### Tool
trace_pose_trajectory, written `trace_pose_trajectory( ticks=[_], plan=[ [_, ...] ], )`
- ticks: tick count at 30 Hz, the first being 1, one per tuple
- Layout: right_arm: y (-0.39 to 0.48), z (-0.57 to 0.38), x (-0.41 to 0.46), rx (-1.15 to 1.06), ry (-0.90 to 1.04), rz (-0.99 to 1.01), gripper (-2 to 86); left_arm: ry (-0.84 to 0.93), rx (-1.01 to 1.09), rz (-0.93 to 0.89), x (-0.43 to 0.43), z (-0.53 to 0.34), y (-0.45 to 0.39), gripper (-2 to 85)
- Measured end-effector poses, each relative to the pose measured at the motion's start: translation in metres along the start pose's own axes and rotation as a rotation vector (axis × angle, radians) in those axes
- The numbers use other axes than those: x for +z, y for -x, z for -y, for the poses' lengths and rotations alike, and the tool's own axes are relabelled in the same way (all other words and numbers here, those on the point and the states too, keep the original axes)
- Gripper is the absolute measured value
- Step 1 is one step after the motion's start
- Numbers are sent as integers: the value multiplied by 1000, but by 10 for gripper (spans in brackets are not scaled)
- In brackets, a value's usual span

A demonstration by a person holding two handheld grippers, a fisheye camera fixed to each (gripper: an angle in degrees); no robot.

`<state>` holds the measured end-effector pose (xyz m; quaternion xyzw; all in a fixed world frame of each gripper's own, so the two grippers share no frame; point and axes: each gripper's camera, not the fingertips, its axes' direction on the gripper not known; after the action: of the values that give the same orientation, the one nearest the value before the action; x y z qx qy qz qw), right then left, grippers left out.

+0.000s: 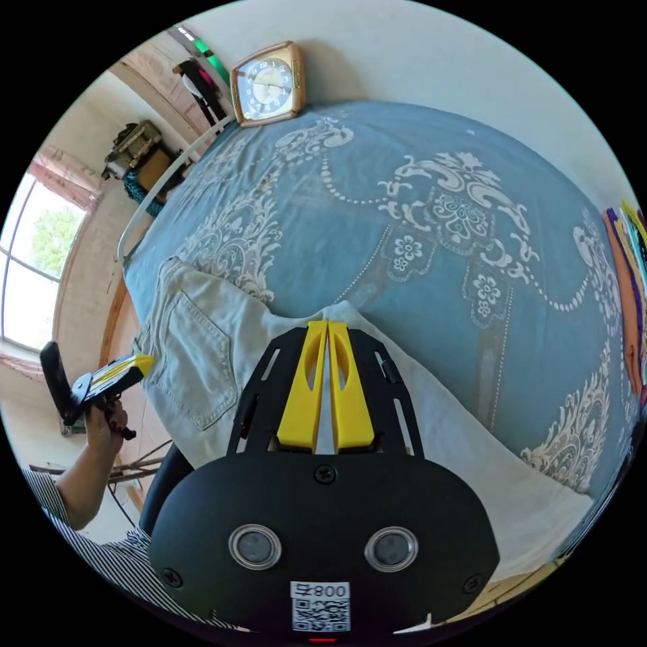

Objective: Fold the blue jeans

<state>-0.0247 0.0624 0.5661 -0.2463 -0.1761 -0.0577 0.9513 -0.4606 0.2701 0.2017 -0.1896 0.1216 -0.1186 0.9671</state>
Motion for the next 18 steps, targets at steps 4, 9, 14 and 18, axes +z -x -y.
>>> trace_pose_trajectory(
  ticks=[4, 9, 14, 18],
  plan=[
    [-13, -24, -21, -32, 13, -52, 1, 66, 16, -33, 43, 37, -58, 2],
    [-60, -109, -82, -32, -67, 34, 1, 65, 206, -108, 74, 74, -163, 2],
    [-118, -231, -119, 47, 9, -41, 1, 229, 476, -63, 154, 112, -298, 2],
    [-168, -311, -121, 113, 37, -70, 2, 282, 510, -17, 195, 136, -351, 3]
  ],
)
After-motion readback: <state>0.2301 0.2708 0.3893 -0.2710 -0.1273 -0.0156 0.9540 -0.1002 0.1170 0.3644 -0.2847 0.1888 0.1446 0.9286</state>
